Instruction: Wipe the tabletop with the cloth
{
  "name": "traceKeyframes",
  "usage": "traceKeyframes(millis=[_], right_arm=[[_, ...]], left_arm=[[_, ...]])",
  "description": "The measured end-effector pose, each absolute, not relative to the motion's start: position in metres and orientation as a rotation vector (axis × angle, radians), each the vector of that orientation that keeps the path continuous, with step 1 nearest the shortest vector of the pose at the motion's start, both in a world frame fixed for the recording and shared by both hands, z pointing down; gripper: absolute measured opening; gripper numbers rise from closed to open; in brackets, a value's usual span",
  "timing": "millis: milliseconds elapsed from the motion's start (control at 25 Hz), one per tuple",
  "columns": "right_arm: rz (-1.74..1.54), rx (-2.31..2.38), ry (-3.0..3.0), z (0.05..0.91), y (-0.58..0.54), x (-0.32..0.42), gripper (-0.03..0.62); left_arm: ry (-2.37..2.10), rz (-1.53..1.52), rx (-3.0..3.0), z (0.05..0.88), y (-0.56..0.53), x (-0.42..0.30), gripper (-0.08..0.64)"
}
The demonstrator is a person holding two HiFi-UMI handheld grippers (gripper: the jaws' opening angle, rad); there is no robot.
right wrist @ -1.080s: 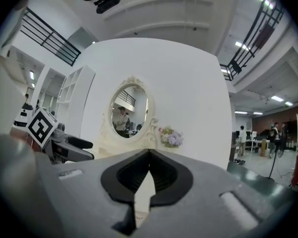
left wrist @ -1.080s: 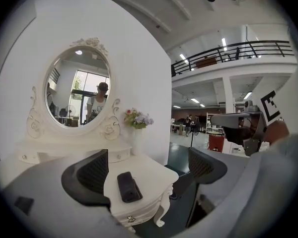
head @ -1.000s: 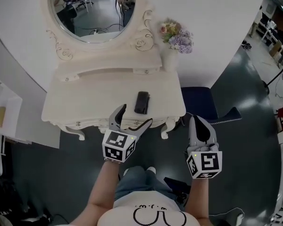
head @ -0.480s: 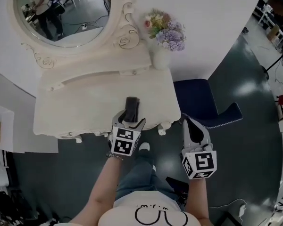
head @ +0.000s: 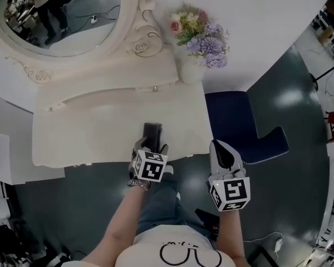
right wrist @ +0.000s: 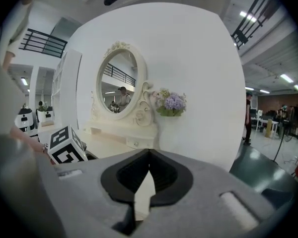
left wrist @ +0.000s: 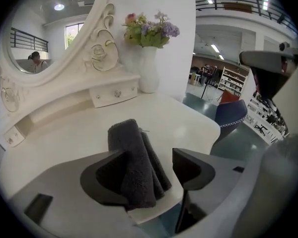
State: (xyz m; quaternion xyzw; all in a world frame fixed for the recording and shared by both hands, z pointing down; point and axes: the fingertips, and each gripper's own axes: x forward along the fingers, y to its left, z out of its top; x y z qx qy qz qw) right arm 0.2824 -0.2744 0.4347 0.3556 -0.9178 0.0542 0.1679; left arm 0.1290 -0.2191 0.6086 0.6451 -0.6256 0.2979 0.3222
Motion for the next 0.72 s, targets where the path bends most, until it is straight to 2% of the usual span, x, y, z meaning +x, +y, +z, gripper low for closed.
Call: traceKeyframes(millis=[80,200,280,400,720], right_arm=[[0.165,1.006,-2.603,0.44,-0.278,0.279,-0.003],[0.179,1.001,-2.596,0.447,-0.28,0.278,-0.003],[0.182,0.998,-2.596,0.448,-0.28,0.278,-0.003],[0.181,0.993,-2.6,0.448,-0.277,0.277,-0.003],[0.155,1.004,-2.633,0.43,-0.26,0.284,-0.003]], left_arm=[[-1.682,0.868,1.679,0.616,-0.221,0.123,0.275],[-1.755,0.971,1.666,0.621,-0.221,0.115,0.194],[-1.788,1.013,1.672,0.622,-0.22,0.111,0.177],[-1.819,1.058,1.69,0.623,-0.219,0.107,0.111],[-1.893,0.742,1.704,0.583,-0.212,0.096,0.08]])
